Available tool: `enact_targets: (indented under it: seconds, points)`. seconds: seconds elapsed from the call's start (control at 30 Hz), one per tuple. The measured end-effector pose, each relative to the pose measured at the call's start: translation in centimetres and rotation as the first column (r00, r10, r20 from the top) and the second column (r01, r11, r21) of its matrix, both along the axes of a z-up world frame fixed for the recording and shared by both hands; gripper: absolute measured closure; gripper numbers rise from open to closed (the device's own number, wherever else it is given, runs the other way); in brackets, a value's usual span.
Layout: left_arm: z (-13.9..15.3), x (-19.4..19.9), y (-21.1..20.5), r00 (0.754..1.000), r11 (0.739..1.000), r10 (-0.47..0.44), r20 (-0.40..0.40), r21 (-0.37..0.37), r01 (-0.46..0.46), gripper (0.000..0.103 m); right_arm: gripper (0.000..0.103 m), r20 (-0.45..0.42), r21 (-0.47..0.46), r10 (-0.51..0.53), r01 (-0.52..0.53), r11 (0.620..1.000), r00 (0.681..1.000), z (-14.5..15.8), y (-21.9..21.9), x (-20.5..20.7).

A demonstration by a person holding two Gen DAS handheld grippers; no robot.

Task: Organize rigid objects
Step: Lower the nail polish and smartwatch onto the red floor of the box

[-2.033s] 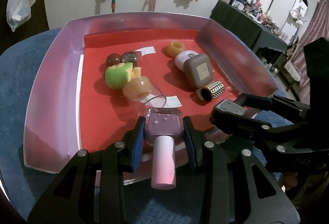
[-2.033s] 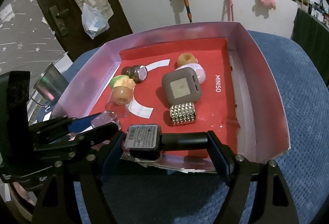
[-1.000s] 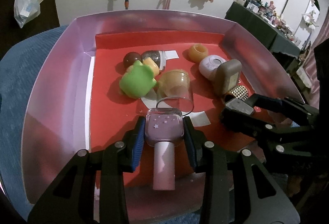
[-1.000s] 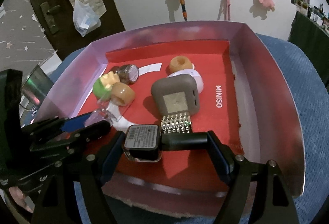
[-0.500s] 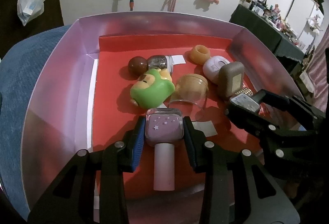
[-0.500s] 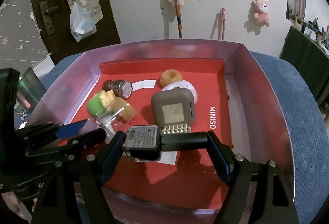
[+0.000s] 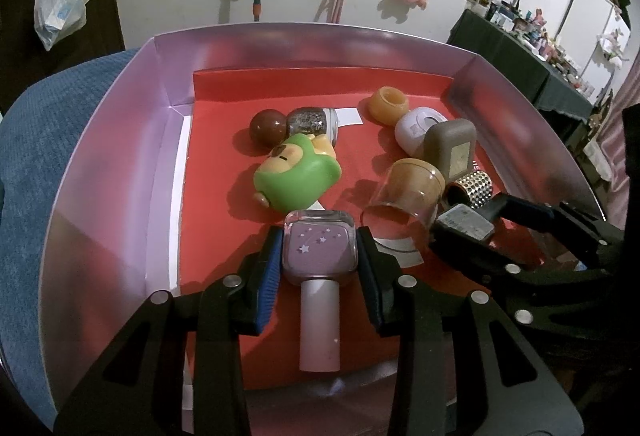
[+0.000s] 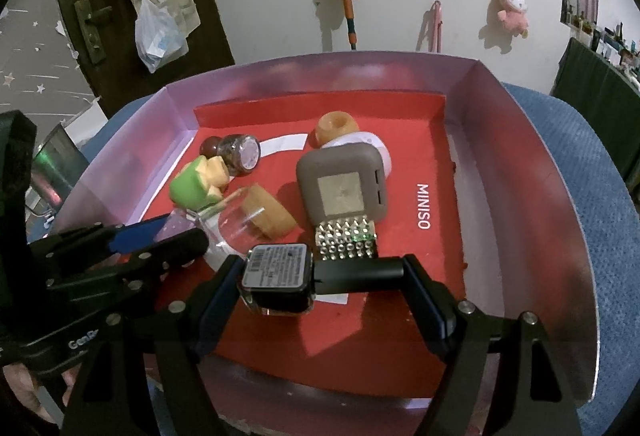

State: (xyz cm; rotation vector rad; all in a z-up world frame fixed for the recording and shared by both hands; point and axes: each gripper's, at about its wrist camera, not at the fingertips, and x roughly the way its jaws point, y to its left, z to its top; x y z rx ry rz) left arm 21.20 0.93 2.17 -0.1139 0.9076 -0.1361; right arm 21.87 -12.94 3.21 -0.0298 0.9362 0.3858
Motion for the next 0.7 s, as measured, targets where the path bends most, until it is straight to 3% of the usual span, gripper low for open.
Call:
enact_targets:
  seconds: [0.7]
  points:
    - [-0.19, -0.12, -0.34, 1.0, 0.999, 0.009, 0.013, 0.039, -0.009, 0.069, 0.022, 0.01, -0.072, 0.009, -0.008, 0.997, 1.0, -0.64, 0.89, -0.53]
